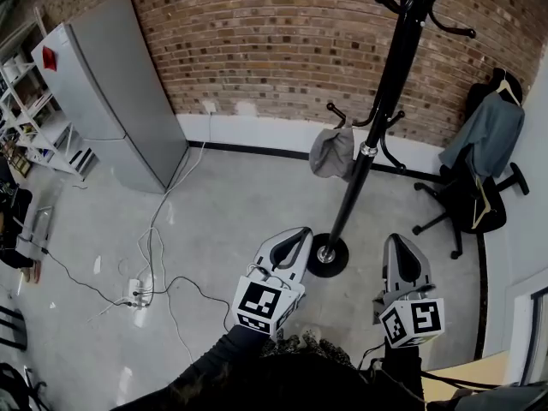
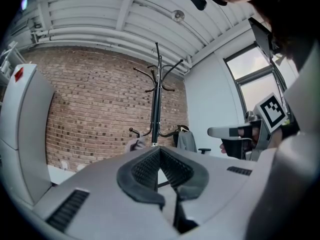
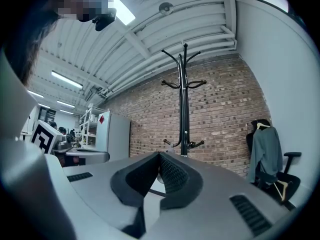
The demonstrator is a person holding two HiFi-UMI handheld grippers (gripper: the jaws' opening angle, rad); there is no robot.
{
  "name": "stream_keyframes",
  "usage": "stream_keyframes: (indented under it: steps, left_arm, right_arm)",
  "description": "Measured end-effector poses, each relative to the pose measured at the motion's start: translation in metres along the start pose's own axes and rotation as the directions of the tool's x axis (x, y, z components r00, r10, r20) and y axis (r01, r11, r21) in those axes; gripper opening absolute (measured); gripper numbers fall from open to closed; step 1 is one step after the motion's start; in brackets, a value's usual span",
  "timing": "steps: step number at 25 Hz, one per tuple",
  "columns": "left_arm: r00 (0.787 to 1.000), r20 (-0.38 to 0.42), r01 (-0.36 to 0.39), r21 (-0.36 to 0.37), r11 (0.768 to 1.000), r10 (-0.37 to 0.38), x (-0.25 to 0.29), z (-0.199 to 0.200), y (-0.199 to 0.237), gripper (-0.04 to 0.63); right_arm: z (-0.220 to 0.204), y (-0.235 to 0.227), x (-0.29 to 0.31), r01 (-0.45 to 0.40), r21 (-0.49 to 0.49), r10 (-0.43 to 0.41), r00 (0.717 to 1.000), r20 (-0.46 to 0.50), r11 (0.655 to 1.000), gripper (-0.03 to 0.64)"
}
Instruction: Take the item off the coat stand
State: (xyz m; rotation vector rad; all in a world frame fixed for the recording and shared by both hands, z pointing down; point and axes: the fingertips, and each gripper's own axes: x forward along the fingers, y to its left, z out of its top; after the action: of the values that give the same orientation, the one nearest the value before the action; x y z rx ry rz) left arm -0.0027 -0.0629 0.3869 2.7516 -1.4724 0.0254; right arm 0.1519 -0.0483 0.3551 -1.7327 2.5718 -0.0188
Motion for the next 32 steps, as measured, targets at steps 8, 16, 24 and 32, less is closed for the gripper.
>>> stream_keyframes:
  steps: [8, 16, 24, 32]
  left_arm:
    - [0.999, -0.006, -0.034, -0.004, 0.999, 0.034, 0.033, 0.0, 0.0, 0.008]
    - [0.997, -0.018, -0.075, 0.0, 0.997, 0.075, 0.051, -0.008, 0.005, 0.008]
    - [0.997, -0.018, -0.07, -0.001, 0.998, 0.07, 0.069, -0.011, 0.016, 0.008]
    - [1.0, -0.01, -0.029, 0.001, 1.0, 0.029, 0.099, -0.007, 0.041, 0.008]
  right_arm:
    - [-0.003, -0.025, 0.021, -0.05, 0.011, 0.051, 0.999, -0.009, 0.999, 0.009]
    - [-0.016, -0.037, 0.037, -0.096, 0.026, 0.096, 0.995, -0.016, 0.995, 0.009]
    - [-0.019, -0.039, 0.056, -0.104, 0.026, 0.104, 0.994, -0.027, 0.994, 0.009]
    - [-0.015, -0.04, 0.083, -0.065, 0.022, 0.065, 0.998, -0.015, 0.998, 0.009]
